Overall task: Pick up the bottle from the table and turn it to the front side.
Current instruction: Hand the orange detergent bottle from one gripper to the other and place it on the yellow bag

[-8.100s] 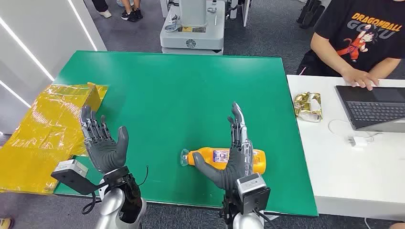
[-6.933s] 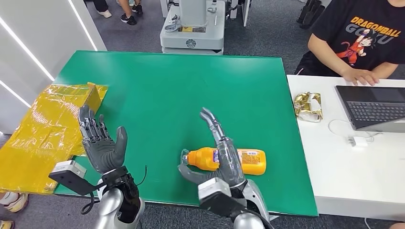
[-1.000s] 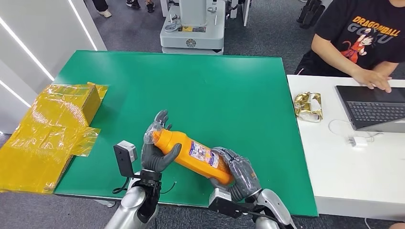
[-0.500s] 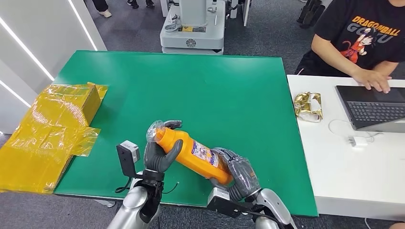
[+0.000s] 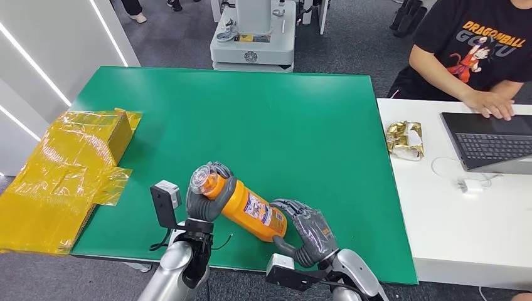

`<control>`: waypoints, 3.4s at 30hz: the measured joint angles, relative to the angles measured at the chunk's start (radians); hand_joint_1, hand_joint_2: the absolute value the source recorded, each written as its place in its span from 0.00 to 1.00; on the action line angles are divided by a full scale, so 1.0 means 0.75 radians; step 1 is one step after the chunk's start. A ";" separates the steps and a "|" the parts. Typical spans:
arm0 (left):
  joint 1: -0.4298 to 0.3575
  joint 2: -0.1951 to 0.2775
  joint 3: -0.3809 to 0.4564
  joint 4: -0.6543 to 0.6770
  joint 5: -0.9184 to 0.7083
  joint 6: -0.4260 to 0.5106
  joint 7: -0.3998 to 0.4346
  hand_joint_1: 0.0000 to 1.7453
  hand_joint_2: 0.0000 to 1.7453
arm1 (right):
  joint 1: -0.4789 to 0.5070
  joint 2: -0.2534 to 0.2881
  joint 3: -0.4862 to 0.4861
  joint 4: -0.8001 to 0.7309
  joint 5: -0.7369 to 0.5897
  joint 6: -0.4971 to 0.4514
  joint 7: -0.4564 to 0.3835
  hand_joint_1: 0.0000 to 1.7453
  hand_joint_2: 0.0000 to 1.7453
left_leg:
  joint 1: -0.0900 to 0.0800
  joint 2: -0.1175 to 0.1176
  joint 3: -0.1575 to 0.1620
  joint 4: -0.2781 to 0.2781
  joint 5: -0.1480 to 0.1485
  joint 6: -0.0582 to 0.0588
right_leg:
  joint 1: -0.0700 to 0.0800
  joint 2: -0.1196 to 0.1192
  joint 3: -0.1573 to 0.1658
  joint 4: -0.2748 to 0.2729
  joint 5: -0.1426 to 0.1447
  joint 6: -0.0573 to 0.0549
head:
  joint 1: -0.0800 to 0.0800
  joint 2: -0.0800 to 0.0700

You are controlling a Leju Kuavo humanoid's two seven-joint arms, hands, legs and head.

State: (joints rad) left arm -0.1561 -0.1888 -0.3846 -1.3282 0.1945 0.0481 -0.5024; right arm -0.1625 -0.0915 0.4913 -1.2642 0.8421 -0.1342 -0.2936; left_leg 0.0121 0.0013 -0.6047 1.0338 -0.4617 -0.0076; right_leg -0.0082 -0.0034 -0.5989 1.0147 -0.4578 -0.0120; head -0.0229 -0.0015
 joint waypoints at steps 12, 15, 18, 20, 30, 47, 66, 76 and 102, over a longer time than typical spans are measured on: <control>-0.004 0.001 0.007 0.004 0.010 0.037 -0.008 1.00 1.00 | 0.007 0.032 -0.001 -0.064 -0.042 -0.079 -0.018 0.00 1.00 | 0.000 0.000 0.000 0.000 0.000 0.000 | 0.000 0.000 0.000 0.000 0.000 0.000 | 0.000 0.000; -0.004 0.000 0.008 0.004 0.017 0.057 -0.012 1.00 1.00 | 0.009 0.042 -0.001 -0.097 -0.076 -0.110 -0.015 0.00 1.00 | 0.000 0.000 0.000 0.000 0.000 0.000 | 0.000 0.000 0.000 0.000 0.000 0.000 | 0.000 0.000; -0.004 0.000 0.010 -0.004 0.023 0.072 -0.014 1.00 1.00 | 0.011 0.050 -0.001 -0.126 -0.101 -0.133 -0.005 0.00 1.00 | 0.000 0.000 0.000 0.000 0.000 0.000 | 0.000 0.000 0.000 0.000 0.000 0.000 | 0.000 0.000; -0.005 0.000 0.012 -0.022 0.028 0.078 -0.016 1.00 1.00 | 0.014 0.053 -0.001 -0.143 -0.113 -0.143 -0.001 0.00 1.00 | 0.000 0.000 0.000 0.000 0.000 0.000 | 0.000 0.000 0.000 0.000 0.000 0.000 | 0.000 0.000; -0.035 0.010 0.052 -0.140 0.028 0.132 -0.044 1.00 1.00 | 0.042 0.067 0.002 -0.191 -0.179 -0.214 -0.029 0.00 1.00 | 0.000 0.000 0.000 0.000 0.000 0.000 | 0.000 0.000 0.000 0.000 0.000 0.000 | 0.000 0.000; -0.119 0.218 0.136 -0.266 -0.494 0.533 0.019 1.00 1.00 | 0.141 0.172 0.106 -0.386 -0.549 -0.470 -0.254 0.00 1.00 | 0.001 0.000 0.000 -0.001 0.000 0.000 | 0.002 0.000 0.000 0.002 -0.001 -0.001 | 0.000 0.000; -0.106 0.638 0.255 -0.247 -1.007 0.846 0.160 1.00 1.00 | 0.167 0.192 0.125 -0.563 -0.746 -0.512 -0.397 0.00 1.00 | 0.002 0.004 0.001 -0.001 0.000 -0.001 | 0.002 0.004 -0.001 0.003 -0.001 -0.002 | 0.000 0.000; -0.094 0.860 0.258 -0.210 -1.350 0.580 0.272 1.00 1.00 | 0.177 0.188 0.121 -0.586 -0.802 -0.459 -0.410 0.00 1.00 | 0.003 0.004 0.001 -0.001 0.001 -0.002 | 0.003 0.004 -0.002 0.003 -0.001 -0.003 | 0.001 0.000; -0.410 0.942 0.037 0.506 -1.971 0.339 0.285 1.00 1.00 | 0.187 0.179 0.122 -0.614 -0.828 -0.444 -0.424 0.00 1.00 | 0.003 0.006 0.001 -0.001 0.001 -0.003 | 0.003 0.005 -0.003 0.003 0.000 -0.004 | 0.001 0.000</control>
State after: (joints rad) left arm -0.4633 0.5178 -0.3568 -0.9490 -1.2835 0.3021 -0.2884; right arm -0.0219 0.0431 0.5825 -1.7248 0.2214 -0.4675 -0.6119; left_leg 0.0142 0.0055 -0.6040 1.0329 -0.4608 -0.0101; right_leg -0.0063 0.0006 -0.6010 1.0168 -0.4581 -0.0152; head -0.0224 -0.0015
